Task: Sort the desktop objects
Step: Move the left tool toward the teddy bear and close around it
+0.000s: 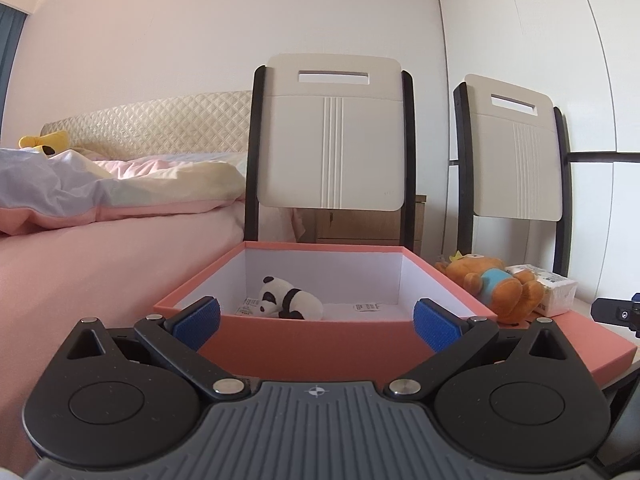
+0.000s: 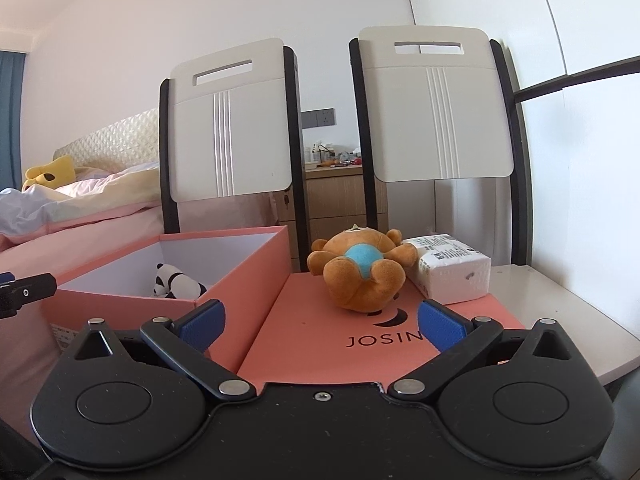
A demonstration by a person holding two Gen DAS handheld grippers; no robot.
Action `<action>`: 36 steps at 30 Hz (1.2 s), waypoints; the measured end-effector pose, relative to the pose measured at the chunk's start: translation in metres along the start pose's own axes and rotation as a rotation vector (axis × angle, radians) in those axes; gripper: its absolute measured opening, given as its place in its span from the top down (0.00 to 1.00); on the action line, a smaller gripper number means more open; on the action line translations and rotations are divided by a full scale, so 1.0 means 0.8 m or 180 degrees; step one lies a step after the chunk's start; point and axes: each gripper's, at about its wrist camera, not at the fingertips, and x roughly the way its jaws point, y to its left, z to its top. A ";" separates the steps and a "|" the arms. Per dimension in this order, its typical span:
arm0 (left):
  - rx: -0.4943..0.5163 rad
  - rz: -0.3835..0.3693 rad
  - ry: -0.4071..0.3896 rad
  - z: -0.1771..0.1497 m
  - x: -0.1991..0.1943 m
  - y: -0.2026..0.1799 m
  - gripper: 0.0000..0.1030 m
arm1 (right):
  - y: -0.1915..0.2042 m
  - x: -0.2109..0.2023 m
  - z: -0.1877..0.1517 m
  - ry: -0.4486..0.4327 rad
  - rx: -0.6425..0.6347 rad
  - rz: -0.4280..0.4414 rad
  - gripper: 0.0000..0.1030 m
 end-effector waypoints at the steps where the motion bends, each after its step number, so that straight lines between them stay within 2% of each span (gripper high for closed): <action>1: -0.0012 -0.0034 -0.0003 0.001 -0.001 -0.004 0.00 | -0.003 -0.003 0.001 -0.0014 0.0000 0.0000 0.01; 10: 0.0000 -0.0256 -0.0019 0.006 -0.007 -0.065 0.00 | -0.033 -0.013 -0.006 -0.0041 0.0039 -0.0142 0.01; 17: 0.0081 -0.0369 -0.0053 0.013 -0.008 -0.114 0.00 | -0.047 -0.035 -0.007 -0.0239 0.0081 -0.0172 0.01; 23: 0.0079 -0.0535 -0.0065 0.022 -0.006 -0.150 0.00 | -0.075 -0.052 -0.007 -0.0350 0.0231 -0.0322 0.01; 30: 0.0218 -0.0930 -0.0052 0.019 0.028 -0.212 0.00 | -0.107 -0.069 -0.010 -0.0475 0.0493 -0.0387 0.01; 36: 0.0255 -0.1156 0.0012 0.005 0.089 -0.262 0.00 | -0.126 -0.074 -0.014 -0.0527 0.0594 -0.0536 0.01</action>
